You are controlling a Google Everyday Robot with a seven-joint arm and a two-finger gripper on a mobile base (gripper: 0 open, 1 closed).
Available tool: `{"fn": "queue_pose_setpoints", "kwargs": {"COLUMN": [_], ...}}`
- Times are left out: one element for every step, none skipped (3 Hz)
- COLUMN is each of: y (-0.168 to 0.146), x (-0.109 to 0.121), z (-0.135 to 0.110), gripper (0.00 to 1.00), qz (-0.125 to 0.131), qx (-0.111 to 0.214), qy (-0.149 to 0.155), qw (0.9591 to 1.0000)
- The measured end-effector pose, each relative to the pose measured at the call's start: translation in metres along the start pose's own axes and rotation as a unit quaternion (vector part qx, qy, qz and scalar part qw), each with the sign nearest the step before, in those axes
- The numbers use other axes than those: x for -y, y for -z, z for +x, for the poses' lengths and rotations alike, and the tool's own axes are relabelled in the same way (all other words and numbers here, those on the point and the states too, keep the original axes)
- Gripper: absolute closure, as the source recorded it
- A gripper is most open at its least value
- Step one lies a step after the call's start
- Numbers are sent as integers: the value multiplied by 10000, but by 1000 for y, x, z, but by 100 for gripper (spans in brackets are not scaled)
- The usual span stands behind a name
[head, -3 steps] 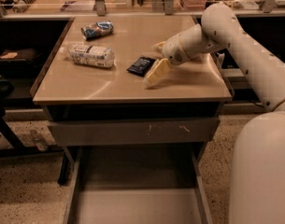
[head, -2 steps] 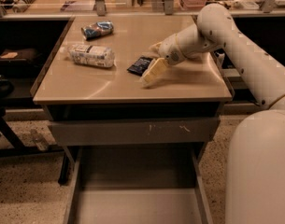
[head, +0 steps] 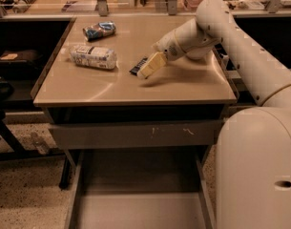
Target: Place rxbar blueberry into middle drawer
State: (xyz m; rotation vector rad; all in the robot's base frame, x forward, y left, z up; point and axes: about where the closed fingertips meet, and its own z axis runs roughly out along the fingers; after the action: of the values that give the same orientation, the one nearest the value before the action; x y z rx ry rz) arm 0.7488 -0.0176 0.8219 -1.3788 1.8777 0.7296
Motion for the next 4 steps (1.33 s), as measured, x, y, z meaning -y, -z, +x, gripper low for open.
{"fn": "queue_pose_setpoints", "kwargs": {"y": [-2, 0, 0, -1], "x": [17, 25, 25, 16], "z": [-2, 7, 7, 12], "gripper": [0, 0, 0, 0], "qz": [260, 464, 463, 449], "qx": [-188, -387, -392, -426], "qy": [-197, -367, -373, -341], "qw": [9993, 9975, 9975, 9975]}}
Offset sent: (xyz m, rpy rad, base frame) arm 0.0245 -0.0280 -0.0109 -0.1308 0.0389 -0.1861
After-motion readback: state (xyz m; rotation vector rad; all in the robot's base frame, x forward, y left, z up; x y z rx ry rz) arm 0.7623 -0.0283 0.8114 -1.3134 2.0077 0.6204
